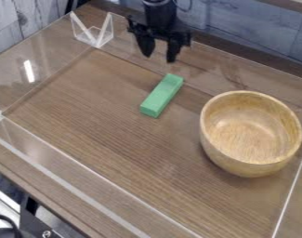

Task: Move green stick from inside the wooden bowl to the table next to it

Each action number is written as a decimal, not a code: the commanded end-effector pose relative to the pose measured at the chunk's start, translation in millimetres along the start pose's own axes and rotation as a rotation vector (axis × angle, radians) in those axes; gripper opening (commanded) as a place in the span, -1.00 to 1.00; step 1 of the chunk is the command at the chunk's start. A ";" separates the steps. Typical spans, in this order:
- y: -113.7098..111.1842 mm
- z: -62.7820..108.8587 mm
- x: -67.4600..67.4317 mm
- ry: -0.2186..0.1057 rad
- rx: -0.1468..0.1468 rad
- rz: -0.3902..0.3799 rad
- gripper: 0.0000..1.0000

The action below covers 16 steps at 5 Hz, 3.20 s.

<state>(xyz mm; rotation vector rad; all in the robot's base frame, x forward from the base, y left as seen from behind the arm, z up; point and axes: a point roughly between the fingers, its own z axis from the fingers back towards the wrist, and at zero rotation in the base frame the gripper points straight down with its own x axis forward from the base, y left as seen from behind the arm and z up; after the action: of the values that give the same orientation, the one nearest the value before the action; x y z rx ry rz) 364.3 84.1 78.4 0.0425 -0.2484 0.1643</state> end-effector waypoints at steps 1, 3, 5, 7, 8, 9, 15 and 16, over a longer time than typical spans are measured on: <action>12.8 45.8 25.3 -0.088 -0.009 -0.011 1.00; 13.1 51.2 7.4 -0.054 0.006 0.063 1.00; -1.6 48.5 2.6 -0.039 0.015 0.115 1.00; 7.0 41.7 9.7 -0.029 0.038 0.138 1.00; 23.5 43.8 9.9 -0.021 0.048 0.157 1.00; 11.3 27.5 3.7 -0.008 0.033 0.122 1.00; 3.0 55.5 1.2 -0.004 -0.022 0.104 1.00; -5.1 61.4 -4.9 -0.004 -0.002 0.155 1.00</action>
<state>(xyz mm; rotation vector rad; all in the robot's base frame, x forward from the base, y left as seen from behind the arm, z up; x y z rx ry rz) 343.2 73.3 114.5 0.0139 -0.1905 0.3131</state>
